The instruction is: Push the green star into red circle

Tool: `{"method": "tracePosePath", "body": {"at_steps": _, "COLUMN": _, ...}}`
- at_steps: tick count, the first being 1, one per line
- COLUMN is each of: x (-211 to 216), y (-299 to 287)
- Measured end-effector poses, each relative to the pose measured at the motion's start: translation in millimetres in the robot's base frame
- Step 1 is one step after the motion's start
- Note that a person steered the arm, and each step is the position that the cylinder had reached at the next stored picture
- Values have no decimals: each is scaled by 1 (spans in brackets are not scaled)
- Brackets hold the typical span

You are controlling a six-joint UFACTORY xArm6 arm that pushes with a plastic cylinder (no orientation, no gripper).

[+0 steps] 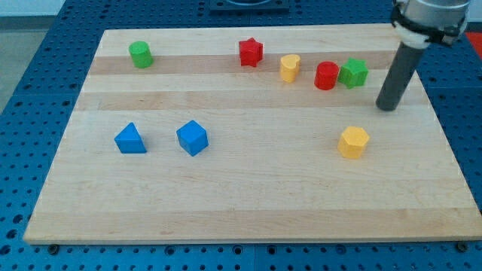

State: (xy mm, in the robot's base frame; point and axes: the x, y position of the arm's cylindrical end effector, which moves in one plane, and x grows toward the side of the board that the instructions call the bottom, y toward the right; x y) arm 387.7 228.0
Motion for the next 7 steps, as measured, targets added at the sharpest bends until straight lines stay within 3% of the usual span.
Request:
{"method": "tracePosePath", "body": {"at_steps": 1, "x": -76, "y": 8}}
{"method": "tracePosePath", "body": {"at_steps": 4, "x": -81, "y": -1}}
{"method": "tracePosePath", "body": {"at_steps": 7, "x": -48, "y": -52}}
